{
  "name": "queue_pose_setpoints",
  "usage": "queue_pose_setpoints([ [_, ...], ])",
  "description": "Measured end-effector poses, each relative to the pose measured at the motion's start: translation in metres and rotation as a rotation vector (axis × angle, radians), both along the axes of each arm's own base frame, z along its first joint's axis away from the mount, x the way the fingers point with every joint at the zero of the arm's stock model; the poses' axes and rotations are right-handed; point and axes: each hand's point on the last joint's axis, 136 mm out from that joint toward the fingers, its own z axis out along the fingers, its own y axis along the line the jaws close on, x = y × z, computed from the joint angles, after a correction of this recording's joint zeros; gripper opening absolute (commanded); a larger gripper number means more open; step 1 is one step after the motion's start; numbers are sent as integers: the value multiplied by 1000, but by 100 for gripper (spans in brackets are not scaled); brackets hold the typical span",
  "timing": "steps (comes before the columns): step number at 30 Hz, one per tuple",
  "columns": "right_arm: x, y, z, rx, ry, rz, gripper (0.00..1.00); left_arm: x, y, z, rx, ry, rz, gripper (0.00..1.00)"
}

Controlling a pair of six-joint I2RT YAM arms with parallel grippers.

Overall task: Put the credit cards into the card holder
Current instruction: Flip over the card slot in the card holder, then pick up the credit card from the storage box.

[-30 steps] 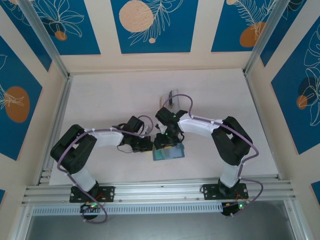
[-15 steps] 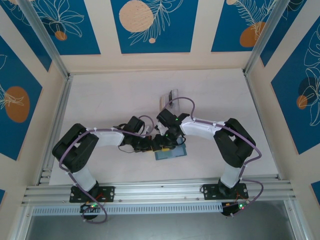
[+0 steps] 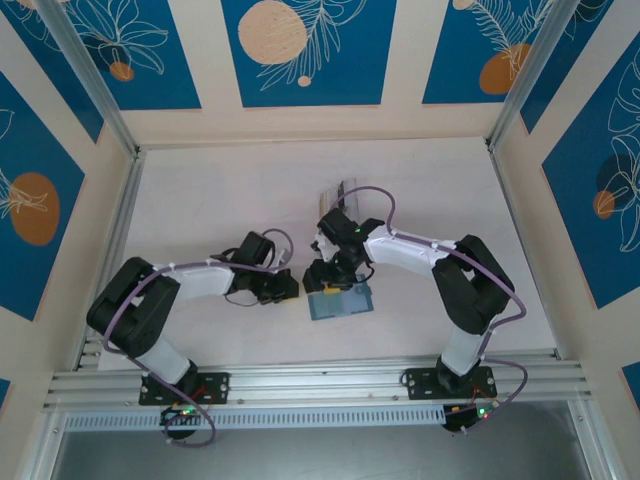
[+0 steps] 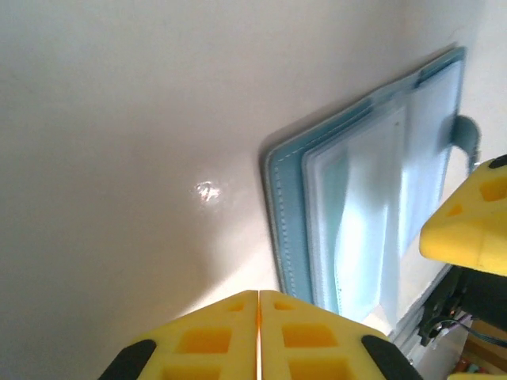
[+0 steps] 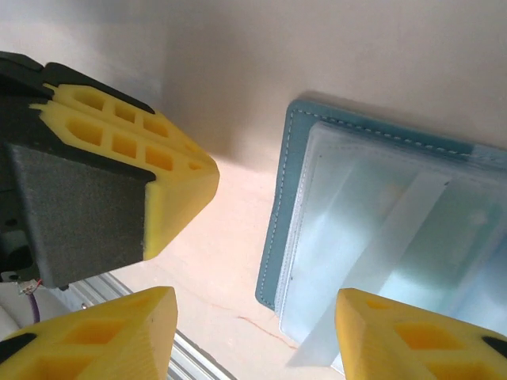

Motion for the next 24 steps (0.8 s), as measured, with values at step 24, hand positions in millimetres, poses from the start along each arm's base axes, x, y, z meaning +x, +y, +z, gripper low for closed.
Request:
queue_pose_setpoints([
  [24, 192, -59, 81, -180, -379, -244, 38, 69, 4, 48, -70, -84, 84, 15],
])
